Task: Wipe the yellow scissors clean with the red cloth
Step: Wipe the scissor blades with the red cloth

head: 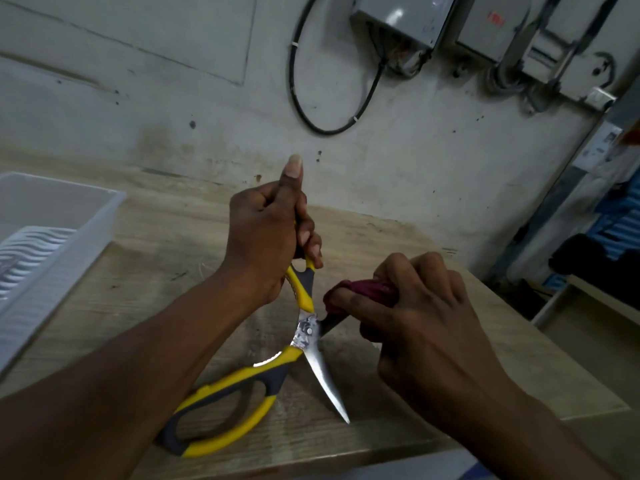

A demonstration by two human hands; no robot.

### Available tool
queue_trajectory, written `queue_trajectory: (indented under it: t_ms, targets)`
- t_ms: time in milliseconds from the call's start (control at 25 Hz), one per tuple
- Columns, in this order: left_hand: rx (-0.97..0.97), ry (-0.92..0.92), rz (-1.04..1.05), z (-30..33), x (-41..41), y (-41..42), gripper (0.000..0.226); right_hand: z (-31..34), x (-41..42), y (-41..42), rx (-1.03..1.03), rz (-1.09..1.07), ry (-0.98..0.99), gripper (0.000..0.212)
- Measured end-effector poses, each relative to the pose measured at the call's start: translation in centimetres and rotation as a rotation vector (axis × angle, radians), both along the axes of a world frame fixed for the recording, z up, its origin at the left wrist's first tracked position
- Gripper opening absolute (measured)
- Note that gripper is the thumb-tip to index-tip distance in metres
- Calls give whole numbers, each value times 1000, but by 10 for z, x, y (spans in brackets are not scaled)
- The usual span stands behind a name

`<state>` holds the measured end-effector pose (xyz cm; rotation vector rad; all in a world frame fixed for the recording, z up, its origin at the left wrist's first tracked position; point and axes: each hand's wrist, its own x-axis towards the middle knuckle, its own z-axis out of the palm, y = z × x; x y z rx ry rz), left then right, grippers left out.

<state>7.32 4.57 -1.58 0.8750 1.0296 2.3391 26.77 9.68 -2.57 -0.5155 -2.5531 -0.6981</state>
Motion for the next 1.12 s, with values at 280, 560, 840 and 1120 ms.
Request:
queue_trajectory:
  t_ms: [280, 560, 840, 1120]
  targets:
    - [11, -60, -1, 1, -2, -2, 55, 9, 12, 23, -62, -110, -12, 68]
    - [-3, -53, 32, 5, -3, -5, 53, 28, 2, 4, -155, 33, 63, 57]
    - [2, -52, 28, 4, -6, -4, 54, 26, -3, 13, 14, -112, -148, 55]
    - [-66, -177, -2, -9, -16, 3, 53, 9, 43, 28, -447, -75, 82, 58]
